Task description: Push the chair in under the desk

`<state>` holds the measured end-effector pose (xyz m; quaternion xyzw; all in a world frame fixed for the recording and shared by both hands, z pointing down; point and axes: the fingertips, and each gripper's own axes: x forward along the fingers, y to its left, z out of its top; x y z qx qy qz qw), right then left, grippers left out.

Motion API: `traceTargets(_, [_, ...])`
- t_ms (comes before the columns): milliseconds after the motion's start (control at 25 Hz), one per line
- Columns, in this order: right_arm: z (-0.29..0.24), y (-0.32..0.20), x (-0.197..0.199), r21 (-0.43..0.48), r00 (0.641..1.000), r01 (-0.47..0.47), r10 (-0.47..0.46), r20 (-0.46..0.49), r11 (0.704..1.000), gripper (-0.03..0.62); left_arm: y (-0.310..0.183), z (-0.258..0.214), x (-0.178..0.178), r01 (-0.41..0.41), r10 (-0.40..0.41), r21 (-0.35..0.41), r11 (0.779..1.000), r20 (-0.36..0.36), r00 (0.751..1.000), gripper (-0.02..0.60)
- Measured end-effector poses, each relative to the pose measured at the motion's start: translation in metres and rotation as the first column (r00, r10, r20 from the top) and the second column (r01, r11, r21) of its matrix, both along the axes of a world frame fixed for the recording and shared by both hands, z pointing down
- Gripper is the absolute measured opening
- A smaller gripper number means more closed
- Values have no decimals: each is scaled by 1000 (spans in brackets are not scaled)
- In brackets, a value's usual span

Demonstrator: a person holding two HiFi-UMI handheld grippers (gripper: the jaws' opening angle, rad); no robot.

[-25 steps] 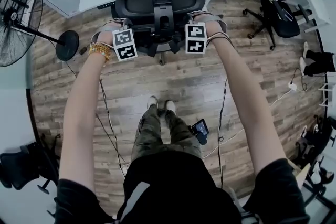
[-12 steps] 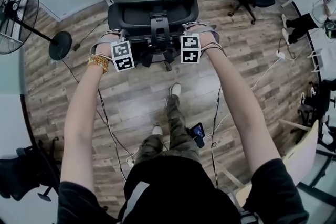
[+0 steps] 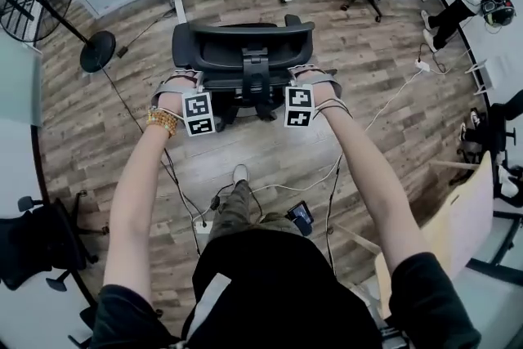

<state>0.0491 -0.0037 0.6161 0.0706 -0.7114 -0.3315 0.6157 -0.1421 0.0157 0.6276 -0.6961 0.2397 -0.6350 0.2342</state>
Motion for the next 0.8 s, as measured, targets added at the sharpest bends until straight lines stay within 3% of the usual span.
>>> traceTargets(240, [0, 124, 37, 17, 1000, 9, -9, 4, 1000, 40, 126, -1, 36, 5, -5, 23, 1000, -1, 1000, 60])
traceTargets(520, [-3, 213, 57, 7, 1000, -7, 7, 1, 1000, 43, 210, 0, 55, -3, 3, 0, 1000, 1, 1000, 61])
traceTargets(680, [2, 237, 58, -2, 1000, -32, 32, -1, 999, 44, 231, 9, 55, 1, 0, -46, 999, 8, 1000, 60])
traceTargets(760, [5, 248, 61, -34, 999, -37, 36, -13, 999, 46, 243, 15, 55, 3, -1, -106, 994, 20, 1000, 60])
traceTargets(800, [7, 255, 64, -59, 999, -40, 38, -23, 997, 67, 252, 18, 54, -1, 4, -140, 990, 22, 1000, 110])
